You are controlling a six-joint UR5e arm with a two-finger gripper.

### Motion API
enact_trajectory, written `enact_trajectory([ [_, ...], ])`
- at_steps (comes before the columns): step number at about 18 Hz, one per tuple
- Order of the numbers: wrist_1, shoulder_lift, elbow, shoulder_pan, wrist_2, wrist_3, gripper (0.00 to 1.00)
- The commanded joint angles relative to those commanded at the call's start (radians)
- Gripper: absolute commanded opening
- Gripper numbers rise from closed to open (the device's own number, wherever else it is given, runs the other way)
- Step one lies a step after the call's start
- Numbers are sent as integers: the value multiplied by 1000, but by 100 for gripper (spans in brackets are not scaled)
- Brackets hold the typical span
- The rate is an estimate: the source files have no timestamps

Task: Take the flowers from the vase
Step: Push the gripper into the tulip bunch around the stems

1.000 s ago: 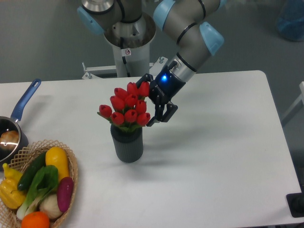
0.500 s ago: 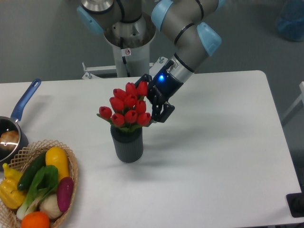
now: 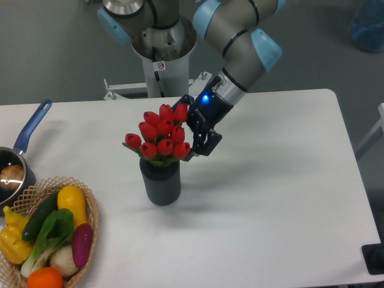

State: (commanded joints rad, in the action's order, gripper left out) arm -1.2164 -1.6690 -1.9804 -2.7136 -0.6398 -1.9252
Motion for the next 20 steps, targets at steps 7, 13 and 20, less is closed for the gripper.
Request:
enact_trajectory([
  [7, 2, -14, -6, 15, 3, 12, 100],
  [13, 2, -46, -6, 20, 41, 14, 100],
  [20, -5, -48, 0, 20, 89, 66, 100],
])
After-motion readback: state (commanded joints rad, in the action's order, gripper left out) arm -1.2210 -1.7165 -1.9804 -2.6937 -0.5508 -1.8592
